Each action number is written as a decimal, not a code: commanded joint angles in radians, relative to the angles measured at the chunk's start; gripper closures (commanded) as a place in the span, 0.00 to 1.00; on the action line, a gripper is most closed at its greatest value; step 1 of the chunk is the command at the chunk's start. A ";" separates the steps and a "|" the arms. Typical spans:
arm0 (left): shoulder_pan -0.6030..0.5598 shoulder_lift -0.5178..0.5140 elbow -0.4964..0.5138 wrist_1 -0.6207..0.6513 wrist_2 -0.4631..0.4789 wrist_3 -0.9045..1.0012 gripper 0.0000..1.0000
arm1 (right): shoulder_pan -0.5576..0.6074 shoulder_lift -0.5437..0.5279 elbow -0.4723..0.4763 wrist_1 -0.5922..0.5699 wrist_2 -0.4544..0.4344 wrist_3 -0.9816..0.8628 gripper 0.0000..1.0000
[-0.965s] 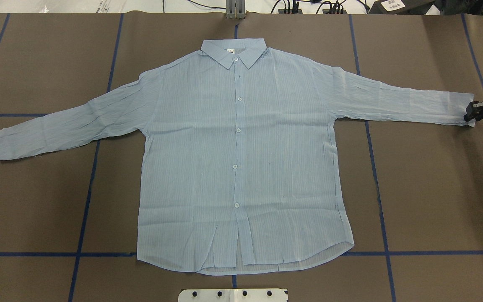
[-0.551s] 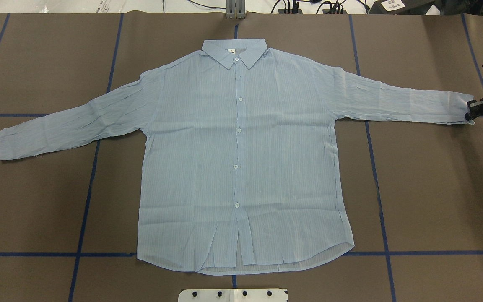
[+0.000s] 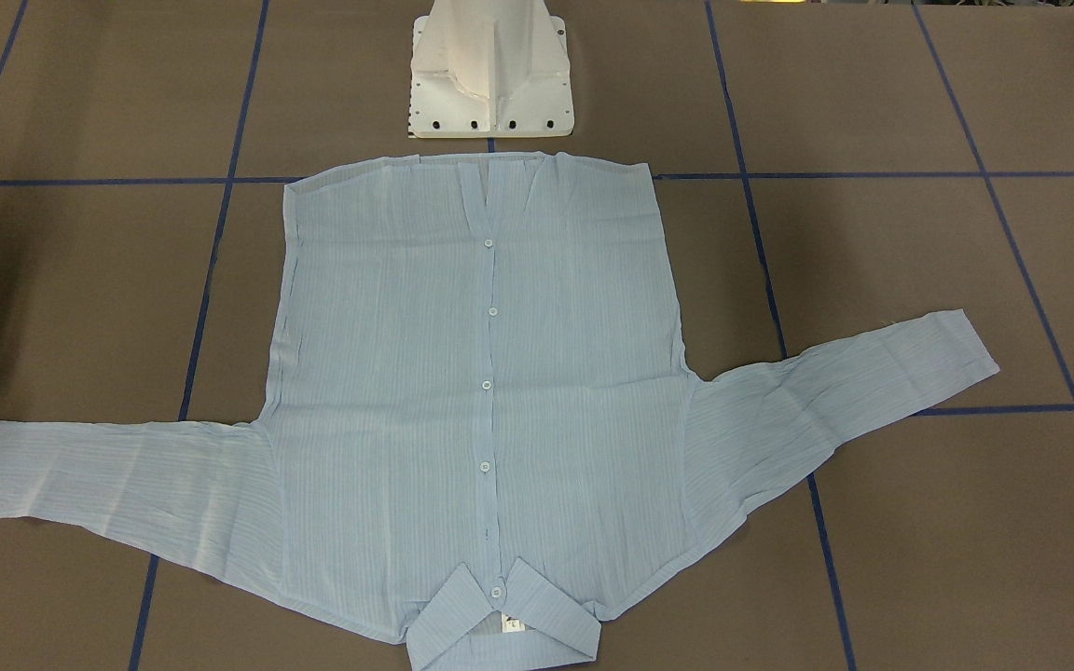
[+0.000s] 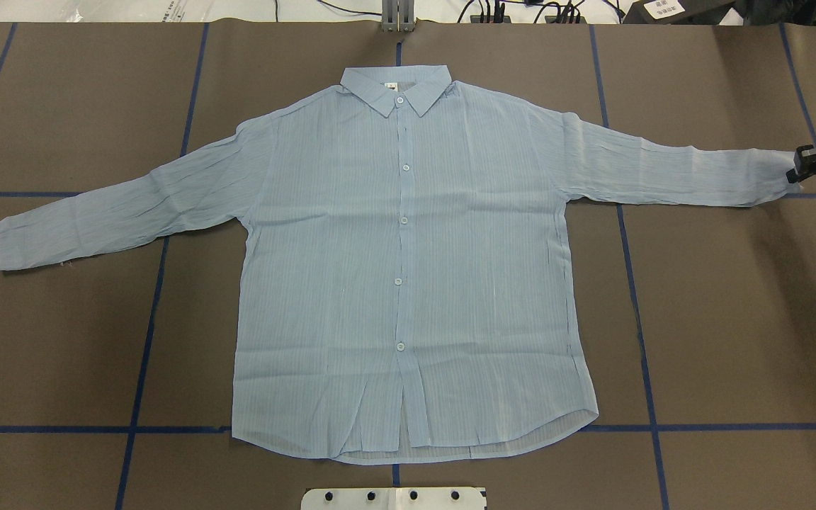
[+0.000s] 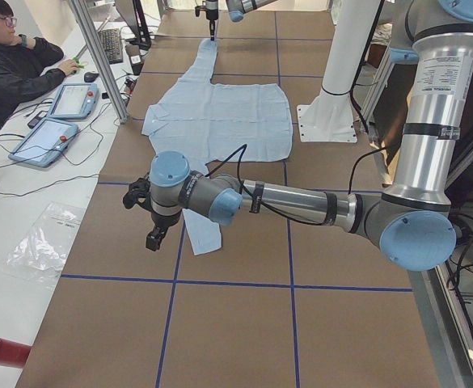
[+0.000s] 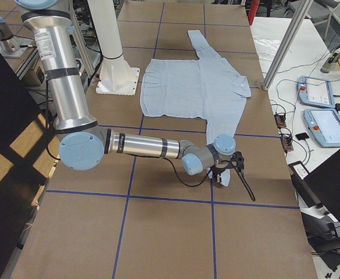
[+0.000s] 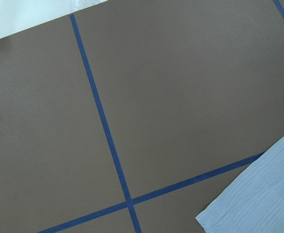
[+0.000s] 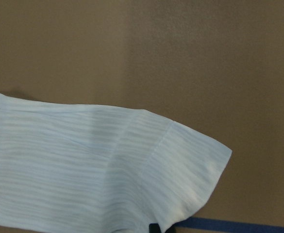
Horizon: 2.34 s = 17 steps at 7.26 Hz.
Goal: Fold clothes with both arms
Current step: 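Lift the sleeve and carry it across the shirt toward the collar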
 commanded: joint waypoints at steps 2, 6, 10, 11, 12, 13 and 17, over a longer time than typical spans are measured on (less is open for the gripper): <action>0.000 0.000 0.000 0.000 0.000 0.002 0.01 | 0.007 0.052 0.218 -0.089 0.032 0.028 1.00; 0.000 0.002 0.010 -0.006 0.000 0.002 0.01 | -0.158 0.381 0.209 -0.092 0.081 0.421 1.00; 0.000 0.008 0.091 -0.084 0.000 0.000 0.01 | -0.385 0.725 0.001 -0.091 -0.203 0.604 1.00; 0.000 0.008 0.111 -0.101 0.000 0.000 0.01 | -0.418 0.757 -0.046 -0.086 -0.244 0.608 1.00; 0.000 0.006 0.115 -0.101 0.000 0.000 0.01 | -0.448 0.811 -0.102 -0.086 -0.267 0.608 1.00; 0.000 0.008 0.118 -0.101 0.000 0.000 0.01 | -0.481 0.860 -0.167 -0.080 -0.299 0.607 1.00; 0.000 0.008 0.123 -0.101 0.000 0.000 0.01 | -0.568 0.960 -0.340 -0.026 -0.402 0.597 1.00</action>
